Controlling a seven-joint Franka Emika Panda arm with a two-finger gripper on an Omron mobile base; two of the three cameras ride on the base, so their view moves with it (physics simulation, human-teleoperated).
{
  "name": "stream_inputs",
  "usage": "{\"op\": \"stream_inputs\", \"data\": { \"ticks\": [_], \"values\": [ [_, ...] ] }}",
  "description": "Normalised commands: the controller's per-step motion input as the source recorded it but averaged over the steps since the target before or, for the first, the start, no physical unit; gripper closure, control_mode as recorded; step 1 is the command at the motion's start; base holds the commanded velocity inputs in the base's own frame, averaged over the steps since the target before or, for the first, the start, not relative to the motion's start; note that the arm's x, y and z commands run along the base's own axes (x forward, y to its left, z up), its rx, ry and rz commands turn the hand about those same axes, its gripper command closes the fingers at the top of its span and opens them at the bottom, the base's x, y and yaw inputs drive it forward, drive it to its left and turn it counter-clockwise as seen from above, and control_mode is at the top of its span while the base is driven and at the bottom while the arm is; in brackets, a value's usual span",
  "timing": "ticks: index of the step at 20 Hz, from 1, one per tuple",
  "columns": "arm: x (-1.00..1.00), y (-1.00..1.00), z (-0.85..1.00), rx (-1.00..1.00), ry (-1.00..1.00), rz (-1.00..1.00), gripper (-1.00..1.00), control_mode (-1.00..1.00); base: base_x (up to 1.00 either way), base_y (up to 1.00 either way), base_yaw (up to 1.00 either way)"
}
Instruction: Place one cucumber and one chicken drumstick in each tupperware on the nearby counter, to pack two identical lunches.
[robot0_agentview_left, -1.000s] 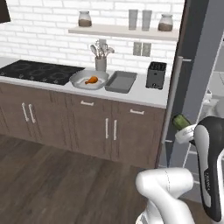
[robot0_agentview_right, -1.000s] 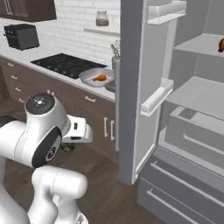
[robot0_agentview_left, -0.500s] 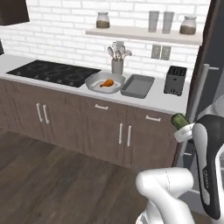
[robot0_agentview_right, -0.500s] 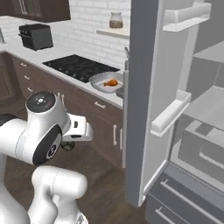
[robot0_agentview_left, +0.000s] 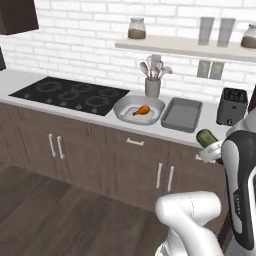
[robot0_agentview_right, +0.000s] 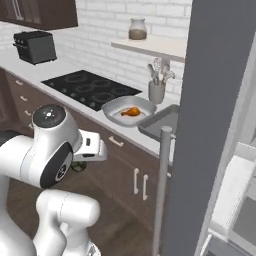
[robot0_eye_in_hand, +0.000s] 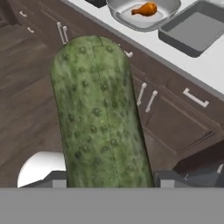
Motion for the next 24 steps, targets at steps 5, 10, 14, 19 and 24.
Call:
{"op": "stream_inputs", "data": {
  "ticks": [5,10,14,19,24],
  "values": [
    [0.00,0.00,0.00,0.00,0.00,0.00,1.00,1.00,1.00,0.67,-0.14],
    [0.00,0.00,0.00,0.00,0.00,0.00,1.00,1.00,1.00,0.55,-0.49],
    [0.00,0.00,0.00,0.00,0.00,0.00,1.00,1.00,1.00,0.58,-0.65],
    [0.00,0.00,0.00,0.00,0.00,0.00,1.00,1.00,1.00,0.64,-0.56],
    [1.00,-0.02,-0.90,-0.03,0.21,-0.31,1.00,-1.00,0.00,0.00,0.00]
  ]
}}
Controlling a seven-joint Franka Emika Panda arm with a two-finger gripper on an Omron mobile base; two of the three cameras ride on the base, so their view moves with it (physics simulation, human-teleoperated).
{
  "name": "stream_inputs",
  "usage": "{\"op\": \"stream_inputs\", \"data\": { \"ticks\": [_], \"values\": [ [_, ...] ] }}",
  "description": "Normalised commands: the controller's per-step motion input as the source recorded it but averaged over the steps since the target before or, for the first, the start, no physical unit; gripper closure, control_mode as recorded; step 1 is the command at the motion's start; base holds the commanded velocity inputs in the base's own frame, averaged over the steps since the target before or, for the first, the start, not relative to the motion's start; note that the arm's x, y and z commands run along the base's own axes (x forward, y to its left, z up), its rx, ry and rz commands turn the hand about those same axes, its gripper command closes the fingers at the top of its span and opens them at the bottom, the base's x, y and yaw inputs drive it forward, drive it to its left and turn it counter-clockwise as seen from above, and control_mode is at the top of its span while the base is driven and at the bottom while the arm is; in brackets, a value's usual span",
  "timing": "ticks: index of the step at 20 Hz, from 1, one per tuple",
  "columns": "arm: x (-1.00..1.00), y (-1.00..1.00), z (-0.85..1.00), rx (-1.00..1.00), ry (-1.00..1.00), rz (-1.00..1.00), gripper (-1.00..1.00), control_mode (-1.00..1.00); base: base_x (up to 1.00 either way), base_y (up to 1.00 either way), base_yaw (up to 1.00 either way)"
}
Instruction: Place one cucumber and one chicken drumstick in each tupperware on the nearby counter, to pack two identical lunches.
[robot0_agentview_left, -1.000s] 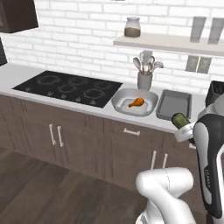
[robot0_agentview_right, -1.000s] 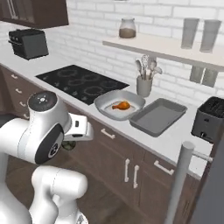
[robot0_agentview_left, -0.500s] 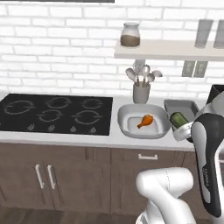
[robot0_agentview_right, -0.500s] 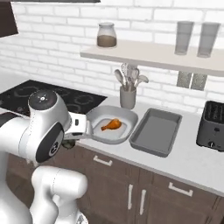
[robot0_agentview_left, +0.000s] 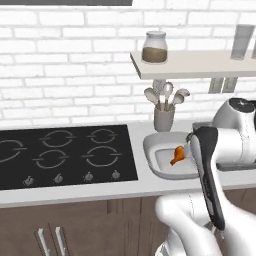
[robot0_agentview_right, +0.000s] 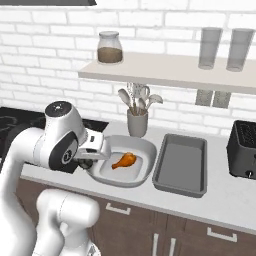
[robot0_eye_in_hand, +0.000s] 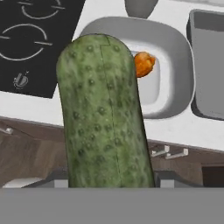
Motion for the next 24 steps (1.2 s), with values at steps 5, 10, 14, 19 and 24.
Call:
{"op": "stream_inputs", "data": {
  "ticks": [5,10,14,19,24],
  "values": [
    [1.00,-0.03,-1.00,0.00,0.19,-0.26,1.00,-1.00,0.00,0.00,0.00],
    [1.00,-0.01,-0.61,0.00,0.06,-0.23,1.00,-1.00,0.00,0.00,0.00],
    [1.00,0.00,-0.34,0.00,0.00,-0.20,-1.00,-1.00,0.00,0.00,0.00],
    [1.00,0.00,-0.26,0.00,0.00,-0.12,-1.00,-1.00,0.00,0.00,0.00],
    [0.45,0.00,-0.15,0.00,0.04,0.00,-1.00,-1.00,0.00,0.00,0.00]
  ]
}}
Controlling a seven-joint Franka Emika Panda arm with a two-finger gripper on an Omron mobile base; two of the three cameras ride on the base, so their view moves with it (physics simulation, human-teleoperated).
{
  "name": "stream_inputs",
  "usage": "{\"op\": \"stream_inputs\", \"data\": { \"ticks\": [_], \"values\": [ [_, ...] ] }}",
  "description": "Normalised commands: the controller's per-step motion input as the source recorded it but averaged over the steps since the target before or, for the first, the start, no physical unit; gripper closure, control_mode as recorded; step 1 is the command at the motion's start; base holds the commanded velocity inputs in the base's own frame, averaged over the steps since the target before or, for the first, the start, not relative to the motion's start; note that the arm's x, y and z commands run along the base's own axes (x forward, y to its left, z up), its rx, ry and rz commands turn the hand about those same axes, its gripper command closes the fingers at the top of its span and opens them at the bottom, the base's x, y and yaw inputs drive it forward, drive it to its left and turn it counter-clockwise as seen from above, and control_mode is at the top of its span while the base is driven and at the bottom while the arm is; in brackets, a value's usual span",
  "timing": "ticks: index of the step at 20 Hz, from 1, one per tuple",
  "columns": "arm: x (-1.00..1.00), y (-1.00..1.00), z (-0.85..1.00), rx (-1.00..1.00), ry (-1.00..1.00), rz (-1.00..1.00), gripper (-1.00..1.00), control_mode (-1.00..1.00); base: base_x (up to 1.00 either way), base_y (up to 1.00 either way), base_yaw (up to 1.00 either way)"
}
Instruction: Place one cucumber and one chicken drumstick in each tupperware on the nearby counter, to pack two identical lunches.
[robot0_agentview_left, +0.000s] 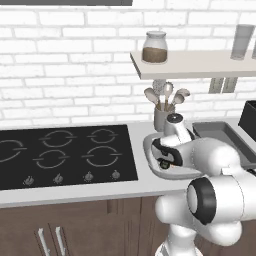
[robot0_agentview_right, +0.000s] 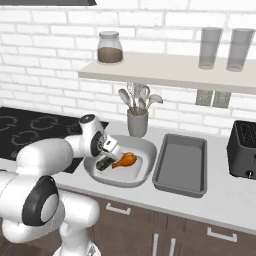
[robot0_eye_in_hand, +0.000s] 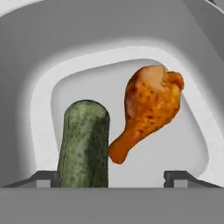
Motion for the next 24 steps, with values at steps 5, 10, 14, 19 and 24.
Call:
{"op": "stream_inputs", "data": {
  "ticks": [5,10,14,19,24],
  "values": [
    [-0.42,0.00,0.66,0.03,0.02,-0.06,-1.00,-1.00,0.00,0.00,0.00],
    [-1.00,-0.33,0.65,0.07,-0.04,0.00,-1.00,-1.00,0.00,0.00,0.00],
    [-1.00,-0.30,0.12,0.02,-0.08,0.04,-1.00,-1.00,0.00,0.00,0.00],
    [-1.00,0.00,0.05,0.00,0.00,0.05,-1.00,-1.00,0.00,0.00,0.00],
    [-0.40,0.00,0.09,0.00,0.00,0.03,-1.00,1.00,-0.60,0.00,0.04]
  ]
}}
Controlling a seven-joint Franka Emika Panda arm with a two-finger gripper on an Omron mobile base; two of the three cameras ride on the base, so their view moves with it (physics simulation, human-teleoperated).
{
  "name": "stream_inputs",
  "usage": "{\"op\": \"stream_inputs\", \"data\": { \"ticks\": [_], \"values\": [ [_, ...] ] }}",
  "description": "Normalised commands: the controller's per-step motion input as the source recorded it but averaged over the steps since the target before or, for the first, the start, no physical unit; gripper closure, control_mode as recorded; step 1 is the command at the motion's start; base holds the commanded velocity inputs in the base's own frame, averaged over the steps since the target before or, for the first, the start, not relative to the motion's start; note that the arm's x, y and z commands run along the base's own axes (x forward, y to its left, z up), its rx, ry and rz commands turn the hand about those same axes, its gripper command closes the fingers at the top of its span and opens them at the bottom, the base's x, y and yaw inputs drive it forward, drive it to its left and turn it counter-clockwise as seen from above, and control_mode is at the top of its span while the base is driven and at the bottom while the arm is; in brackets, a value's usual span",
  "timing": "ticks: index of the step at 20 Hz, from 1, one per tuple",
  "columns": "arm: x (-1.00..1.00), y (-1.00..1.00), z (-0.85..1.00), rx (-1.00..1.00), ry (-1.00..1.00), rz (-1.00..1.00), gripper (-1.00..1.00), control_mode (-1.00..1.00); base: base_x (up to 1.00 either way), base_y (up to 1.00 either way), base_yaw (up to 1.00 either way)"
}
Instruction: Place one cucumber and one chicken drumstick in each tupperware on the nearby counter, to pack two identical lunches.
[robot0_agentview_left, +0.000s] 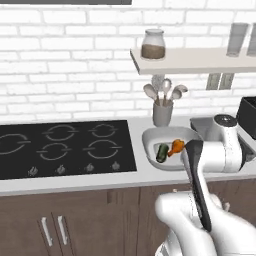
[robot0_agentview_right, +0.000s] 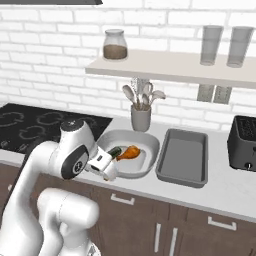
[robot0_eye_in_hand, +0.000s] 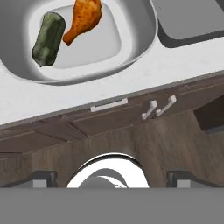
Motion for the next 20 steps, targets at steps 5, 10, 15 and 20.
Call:
{"op": "stream_inputs", "data": {
  "ticks": [5,10,15,20],
  "values": [
    [0.00,0.00,0.00,0.00,0.00,0.00,-1.00,1.00,-1.00,-0.15,-0.35],
    [0.00,0.00,0.00,0.00,0.00,0.00,-1.00,1.00,-1.00,-0.03,-0.68],
    [0.00,0.00,0.00,0.00,0.00,0.00,-1.00,1.00,-0.61,-0.20,-0.75],
    [0.00,0.00,0.00,0.00,0.00,0.00,-1.00,1.00,0.02,-0.98,-0.70]
  ]
}}
